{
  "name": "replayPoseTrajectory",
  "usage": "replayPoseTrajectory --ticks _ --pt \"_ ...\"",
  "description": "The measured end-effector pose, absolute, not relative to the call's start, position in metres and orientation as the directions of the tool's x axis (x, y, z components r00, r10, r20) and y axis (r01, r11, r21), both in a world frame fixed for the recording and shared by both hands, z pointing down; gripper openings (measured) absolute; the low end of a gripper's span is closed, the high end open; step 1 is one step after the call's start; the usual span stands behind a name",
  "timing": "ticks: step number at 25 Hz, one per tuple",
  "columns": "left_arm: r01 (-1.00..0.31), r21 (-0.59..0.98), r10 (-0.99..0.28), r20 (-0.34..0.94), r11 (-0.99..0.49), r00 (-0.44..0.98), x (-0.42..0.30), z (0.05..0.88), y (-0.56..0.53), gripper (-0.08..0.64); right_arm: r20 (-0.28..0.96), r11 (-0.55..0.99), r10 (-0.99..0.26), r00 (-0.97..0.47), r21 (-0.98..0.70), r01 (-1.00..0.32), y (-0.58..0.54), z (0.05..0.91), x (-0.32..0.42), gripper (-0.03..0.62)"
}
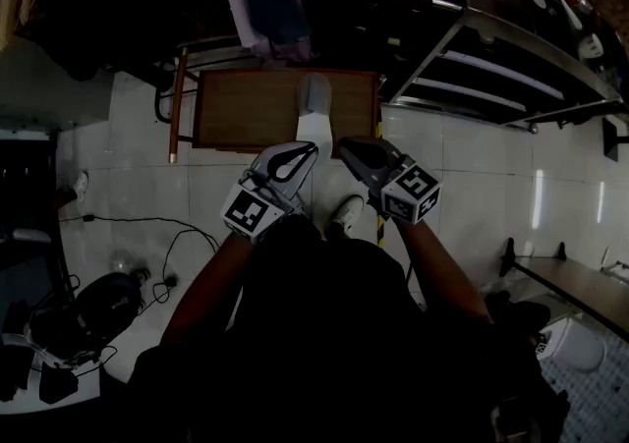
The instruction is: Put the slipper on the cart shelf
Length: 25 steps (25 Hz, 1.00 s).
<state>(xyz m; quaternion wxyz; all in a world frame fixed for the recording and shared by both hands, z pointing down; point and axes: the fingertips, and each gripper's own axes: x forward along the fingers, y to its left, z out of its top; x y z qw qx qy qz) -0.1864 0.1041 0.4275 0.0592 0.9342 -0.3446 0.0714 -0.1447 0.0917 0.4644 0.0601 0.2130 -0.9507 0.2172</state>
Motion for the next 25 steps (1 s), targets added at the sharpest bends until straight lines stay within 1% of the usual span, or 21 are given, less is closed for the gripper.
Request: replayPoseTrajectory --ticks 4,6,8,12,15,20,25 --pt "-0.635 0.042 -0.616 0.201 -0.771 0.761 -0.195 0.450 0.093 0.023 0.271 0.759 -0.348 -0.898 -0.480 -0.439 0.083 0.512 -0.153 0.029" --pt "-0.625 0.054 -0.603 0.209 -0.779 0.770 -0.202 0.460 0.087 0.023 0.310 0.725 -0.333 -0.890 -0.519 -0.452 0.077 0.539 -0.160 0.061" --pt "-0.619 0.060 -0.597 0.205 -0.783 0.776 -0.211 0.467 0.077 0.028 0.364 0.680 -0.318 -0.875 -0.556 -0.478 0.070 0.570 -0.167 0.111" --pt "-0.591 0.061 -0.568 0.209 -0.805 0.796 -0.224 0.488 0.062 0.031 0.473 0.538 -0.272 -0.838 -0.648 -0.540 0.059 0.644 -0.175 0.190" --pt "-0.584 0.107 -0.554 0.219 -0.804 0.803 -0.230 0.494 0.049 0.031 0.543 0.425 -0.242 -0.804 -0.686 -0.591 0.047 0.695 -0.175 0.245" --pt "-0.565 0.117 -0.533 0.221 -0.817 0.817 -0.240 0.512 0.035 0.031 0.598 0.249 -0.184 -0.780 -0.739 -0.626 0.037 0.761 -0.174 0.281" --pt "-0.565 0.161 -0.525 0.233 -0.809 0.818 -0.246 0.516 0.026 0.031 0.620 0.141 -0.114 -0.776 -0.763 -0.630 0.041 0.799 -0.177 0.290"
